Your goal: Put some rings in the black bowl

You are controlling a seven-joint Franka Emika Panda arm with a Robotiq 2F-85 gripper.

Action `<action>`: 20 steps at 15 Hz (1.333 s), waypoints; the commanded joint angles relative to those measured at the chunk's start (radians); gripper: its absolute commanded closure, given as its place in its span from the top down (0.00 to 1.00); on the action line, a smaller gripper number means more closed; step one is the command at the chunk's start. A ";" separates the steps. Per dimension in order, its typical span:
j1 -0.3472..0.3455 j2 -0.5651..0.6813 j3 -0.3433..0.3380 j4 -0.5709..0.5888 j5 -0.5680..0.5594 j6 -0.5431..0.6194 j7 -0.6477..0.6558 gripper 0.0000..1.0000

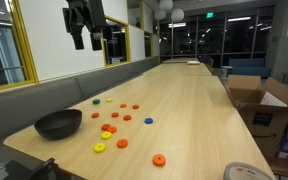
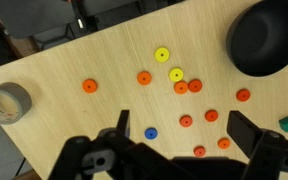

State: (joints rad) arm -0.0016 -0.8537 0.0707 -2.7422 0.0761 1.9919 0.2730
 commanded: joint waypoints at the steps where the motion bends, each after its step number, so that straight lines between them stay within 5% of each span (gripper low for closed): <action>1: -0.010 -0.001 0.008 0.006 0.007 -0.003 -0.007 1.00; 6: -0.010 -0.005 0.008 0.013 0.007 -0.003 -0.007 1.00; 13: 0.002 0.277 0.050 0.058 0.051 0.142 0.064 1.00; 20: 0.082 0.561 0.042 0.096 0.017 0.291 -0.159 1.00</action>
State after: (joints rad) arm 0.0470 -0.4028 0.1239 -2.6865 0.1020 2.2331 0.2216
